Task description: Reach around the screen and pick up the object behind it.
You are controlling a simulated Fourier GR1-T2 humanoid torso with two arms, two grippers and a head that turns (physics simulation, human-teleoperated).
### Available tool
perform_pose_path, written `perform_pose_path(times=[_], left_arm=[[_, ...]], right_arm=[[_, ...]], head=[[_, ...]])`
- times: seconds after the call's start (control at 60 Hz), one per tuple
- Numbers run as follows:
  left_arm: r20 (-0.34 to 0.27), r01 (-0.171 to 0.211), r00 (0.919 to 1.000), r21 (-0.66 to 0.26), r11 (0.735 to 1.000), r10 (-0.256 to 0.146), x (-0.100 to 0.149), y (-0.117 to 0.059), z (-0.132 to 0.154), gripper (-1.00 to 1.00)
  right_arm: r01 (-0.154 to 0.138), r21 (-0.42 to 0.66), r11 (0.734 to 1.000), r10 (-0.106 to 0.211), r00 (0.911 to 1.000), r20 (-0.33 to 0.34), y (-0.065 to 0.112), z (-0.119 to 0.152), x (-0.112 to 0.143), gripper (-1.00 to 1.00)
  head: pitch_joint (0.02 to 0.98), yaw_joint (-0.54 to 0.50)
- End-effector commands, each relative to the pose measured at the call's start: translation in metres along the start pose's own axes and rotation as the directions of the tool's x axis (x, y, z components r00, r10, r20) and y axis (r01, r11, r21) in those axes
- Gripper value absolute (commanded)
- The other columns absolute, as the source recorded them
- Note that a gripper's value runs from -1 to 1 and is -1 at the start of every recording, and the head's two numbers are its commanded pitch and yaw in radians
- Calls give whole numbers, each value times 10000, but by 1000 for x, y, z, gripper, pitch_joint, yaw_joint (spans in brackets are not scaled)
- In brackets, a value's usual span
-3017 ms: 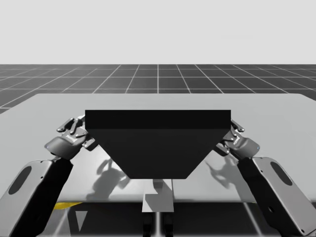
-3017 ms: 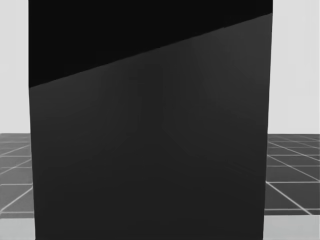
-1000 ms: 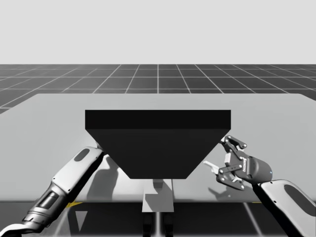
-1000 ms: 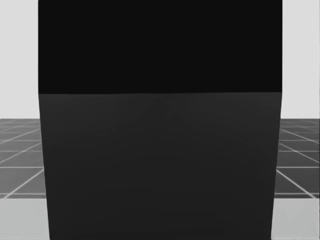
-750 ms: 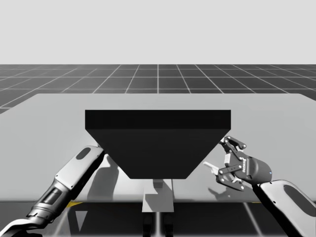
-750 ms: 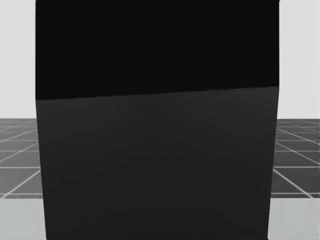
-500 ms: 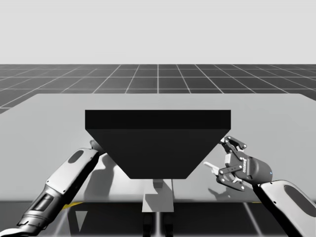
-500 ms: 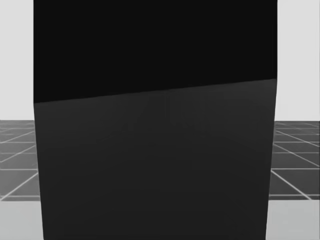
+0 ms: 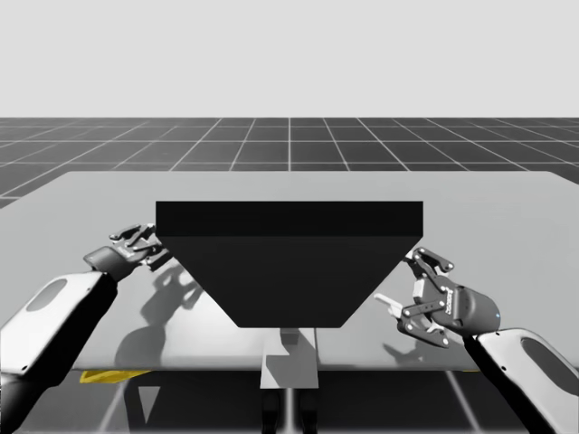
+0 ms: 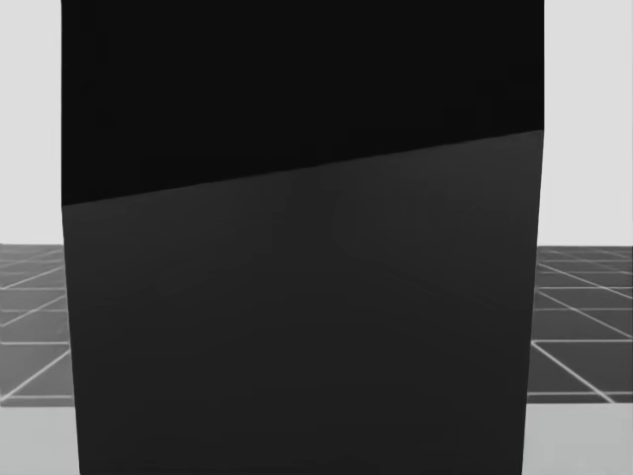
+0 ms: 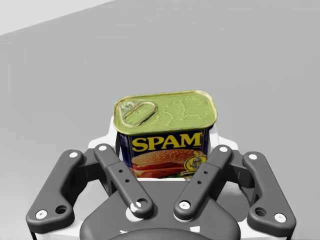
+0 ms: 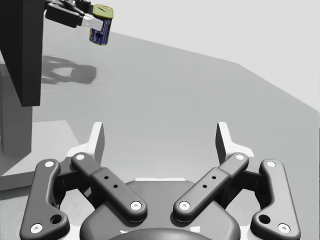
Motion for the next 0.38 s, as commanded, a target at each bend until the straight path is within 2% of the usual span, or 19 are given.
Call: perform_pose_path(times=[0.017, 0.05, 0.067, 0.1, 0.217, 0.25, 0.283, 0.3, 0.367, 0.383], left_arm=[[1479, 668, 9869, -73, 9977, -650, 68, 29, 11, 1000], [1643, 685, 9840, 82, 9976, -689, 75, 31, 14, 1000], [1917, 673, 9789, 250, 9974, -708, 85, 33, 18, 1000], [2103, 634, 9752, 308, 9975, -685, 92, 34, 21, 1000], [3088, 561, 9478, 831, 9950, -792, 127, 34, 36, 1000], [3496, 534, 9330, 1004, 9935, -855, 142, 32, 43, 1000], [3693, 521, 9251, 1084, 9927, -889, 149, 31, 45, 1000], [3983, 541, 9121, 1193, 9914, -977, 160, 28, 50, 1000], [4342, 588, 8943, 1253, 9904, -1080, 175, 23, 56, 1000], [4619, 619, 8794, 1296, 9896, -1155, 185, 18, 60, 1000]], right_arm=[[40, 3, 10000, -40, 10000, 39, -1, 0, -1, -1000], [51, -26, 10000, -51, 10000, 56, -1, 0, -1, -1000], [61, -55, 10000, -60, 10000, 72, -2, 0, -1, -1000], [50, -83, 10000, -49, 10000, 83, -2, 0, -1, -1000], [-151, -319, 9994, 158, 9996, 215, -4, -1, -2, -1000], [-206, -462, 9987, 217, 9995, 240, -5, -2, -2, -1000], [-236, -531, 9983, 249, 9994, 235, -5, -2, -3, -1000], [-252, -637, 9977, 266, 9994, 223, -6, -3, -3, -1000], [-248, -761, 9968, 268, 9993, 255, -8, -4, -4, -1000], [-221, -880, 9959, 246, 9993, 266, -9, -4, -4, -1000]], head=[[126, -19], [126, -19], [125, -19], [125, -19], [124, -21], [124, -21], [124, -21], [123, -21], [123, -20], [123, -19]])
